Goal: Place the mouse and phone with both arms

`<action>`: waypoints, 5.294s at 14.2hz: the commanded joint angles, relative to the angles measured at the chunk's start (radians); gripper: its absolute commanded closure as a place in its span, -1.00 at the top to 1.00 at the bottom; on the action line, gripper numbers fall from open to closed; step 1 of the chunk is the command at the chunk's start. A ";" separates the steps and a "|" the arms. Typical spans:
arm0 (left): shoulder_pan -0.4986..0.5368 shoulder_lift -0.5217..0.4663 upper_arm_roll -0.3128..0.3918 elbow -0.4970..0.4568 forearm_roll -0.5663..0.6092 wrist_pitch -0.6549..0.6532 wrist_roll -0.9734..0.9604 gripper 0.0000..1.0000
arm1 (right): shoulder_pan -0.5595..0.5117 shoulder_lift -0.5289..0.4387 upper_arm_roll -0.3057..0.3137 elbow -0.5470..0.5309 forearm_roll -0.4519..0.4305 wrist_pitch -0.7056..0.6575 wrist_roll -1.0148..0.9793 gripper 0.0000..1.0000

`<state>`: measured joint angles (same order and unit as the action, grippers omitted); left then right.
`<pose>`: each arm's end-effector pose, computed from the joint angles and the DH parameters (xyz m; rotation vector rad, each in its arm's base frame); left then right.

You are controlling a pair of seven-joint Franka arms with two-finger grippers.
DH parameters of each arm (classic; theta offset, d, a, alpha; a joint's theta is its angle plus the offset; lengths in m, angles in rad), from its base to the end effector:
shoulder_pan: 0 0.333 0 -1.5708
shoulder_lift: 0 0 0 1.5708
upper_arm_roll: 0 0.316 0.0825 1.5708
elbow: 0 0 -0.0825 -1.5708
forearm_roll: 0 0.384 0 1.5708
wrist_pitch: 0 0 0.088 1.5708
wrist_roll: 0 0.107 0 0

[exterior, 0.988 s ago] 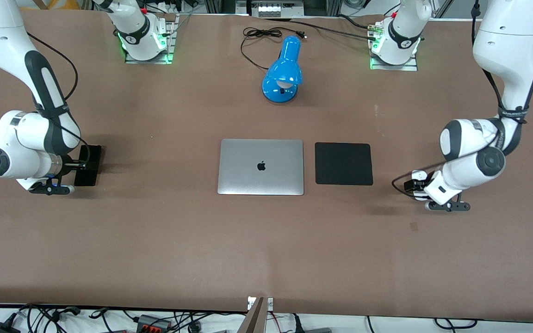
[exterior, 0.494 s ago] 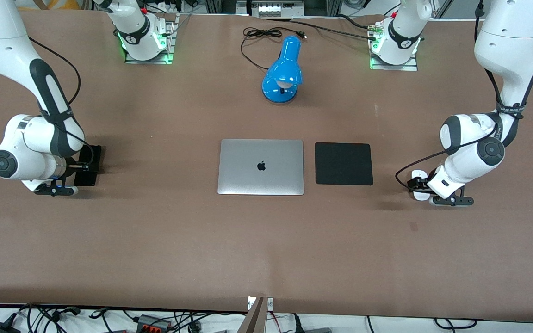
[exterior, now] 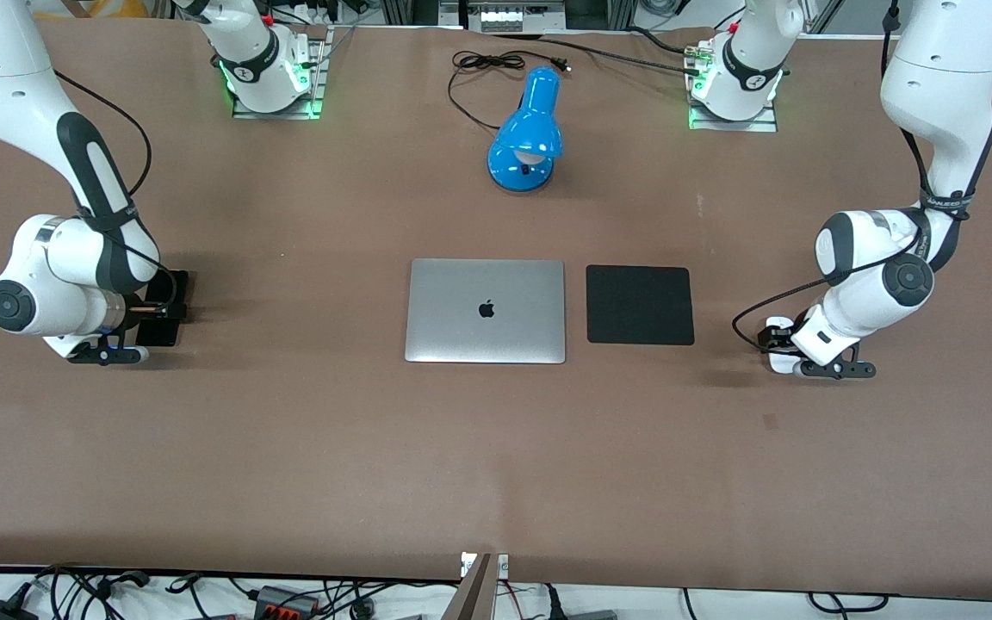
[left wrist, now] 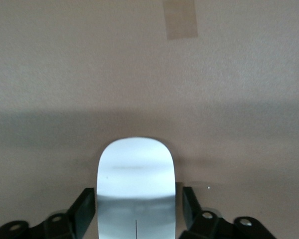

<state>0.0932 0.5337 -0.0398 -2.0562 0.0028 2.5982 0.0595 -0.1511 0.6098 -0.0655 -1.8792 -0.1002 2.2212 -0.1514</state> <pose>0.5914 0.0316 0.1733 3.1233 -0.0045 0.0153 0.5896 -0.1322 0.1643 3.0517 0.0198 -0.4346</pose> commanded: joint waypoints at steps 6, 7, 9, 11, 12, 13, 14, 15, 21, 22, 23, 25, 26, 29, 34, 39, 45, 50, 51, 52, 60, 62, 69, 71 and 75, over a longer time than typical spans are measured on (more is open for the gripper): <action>-0.001 -0.099 -0.009 -0.004 0.023 -0.018 0.002 -0.23 | -0.004 -0.033 0.015 -0.014 -0.015 -0.040 -0.019 -0.65; -0.007 -0.131 -0.009 0.011 0.023 -0.071 -0.001 -0.23 | -0.002 -0.048 0.019 -0.012 -0.016 -0.047 -0.020 -0.65; -0.026 -0.170 -0.028 0.077 0.023 -0.226 -0.009 -0.23 | 0.018 -0.076 0.021 0.008 -0.015 -0.083 -0.048 -0.65; -0.027 -0.205 -0.098 0.169 0.022 -0.402 -0.021 -0.23 | 0.036 -0.096 0.030 0.049 -0.001 -0.162 -0.054 -0.67; -0.027 -0.205 -0.145 0.223 0.023 -0.484 -0.035 -0.23 | 0.036 -0.111 0.068 0.067 0.002 -0.213 -0.053 -0.68; -0.030 -0.201 -0.178 0.256 0.022 -0.530 -0.061 -0.23 | 0.036 -0.123 0.111 0.095 0.004 -0.239 -0.045 -0.70; -0.039 -0.196 -0.218 0.261 0.022 -0.541 -0.128 -0.23 | 0.038 -0.124 0.143 0.113 0.010 -0.259 -0.039 -0.70; -0.052 -0.183 -0.248 0.254 0.022 -0.541 -0.217 -0.24 | 0.038 -0.119 0.176 0.136 0.010 -0.264 -0.036 -0.70; -0.139 -0.118 -0.270 0.150 0.028 -0.387 -0.341 -0.24 | 0.120 -0.098 0.248 0.183 0.069 -0.264 0.077 -0.71; -0.145 -0.115 -0.270 0.104 0.028 -0.333 -0.371 -0.24 | 0.145 -0.090 0.250 0.181 0.069 -0.262 0.113 -0.71; -0.162 -0.115 -0.270 0.061 0.028 -0.269 -0.403 -0.24 | 0.177 -0.078 0.248 0.181 0.071 -0.259 0.157 -0.71; -0.205 -0.086 -0.267 -0.004 0.029 -0.138 -0.467 -0.23 | 0.226 -0.052 0.248 0.181 0.071 -0.244 0.251 -0.71; -0.207 -0.069 -0.267 -0.028 0.029 -0.078 -0.475 -0.23 | 0.243 -0.039 0.248 0.181 0.071 -0.235 0.272 -0.71; -0.207 -0.052 -0.264 -0.056 0.029 -0.015 -0.475 -0.19 | 0.289 0.008 0.248 0.181 0.073 -0.216 0.354 -0.71; -0.207 -0.046 -0.264 -0.058 0.029 -0.015 -0.475 -0.01 | 0.363 0.054 0.250 0.176 0.076 -0.160 0.473 -0.70; -0.201 -0.049 -0.264 -0.056 0.029 -0.021 -0.477 1.00 | 0.432 0.070 0.248 0.172 0.076 -0.117 0.572 -0.70; -0.194 -0.055 -0.264 -0.055 0.029 -0.023 -0.475 1.00 | 0.438 0.097 0.248 0.167 0.074 -0.071 0.667 -0.70; -0.179 -0.115 -0.261 -0.023 0.029 -0.102 -0.469 1.00 | 0.435 0.100 0.248 0.167 0.074 -0.075 0.668 0.51; -0.164 -0.130 -0.261 0.011 0.029 -0.149 -0.468 1.00 | 0.432 0.099 0.248 0.167 0.074 -0.077 0.670 1.00; -0.152 -0.144 -0.261 0.045 0.029 -0.206 -0.458 1.00 | 0.426 0.090 0.248 0.170 0.074 -0.083 0.670 1.00; -0.020 -0.264 -0.244 0.401 0.055 -0.788 -0.121 1.00 | 0.386 -0.061 0.239 0.395 0.047 -0.317 0.633 1.00; 0.012 -0.282 -0.246 0.535 0.066 -0.942 -0.118 1.00 | 0.365 -0.061 0.237 0.529 0.028 -0.441 0.595 1.00; 0.079 -0.278 -0.241 0.742 0.066 -1.118 -0.124 1.00 | 0.191 -0.119 0.233 0.692 0.030 -0.595 0.374 1.00; 0.109 -0.282 -0.244 0.742 0.052 -1.190 -0.119 1.00 | 0.131 -0.185 0.221 0.683 0.027 -0.586 0.241 1.00; -0.046 -0.415 -0.012 0.595 -0.011 -1.159 -0.110 1.00 | 0.108 -0.275 0.109 0.635 0.043 -0.588 0.135 1.00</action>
<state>0.1561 0.2082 -0.2211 -1.3644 0.0464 1.4291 -0.0773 -0.0438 0.3989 0.0736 -1.1898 -0.0630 1.6393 0.0304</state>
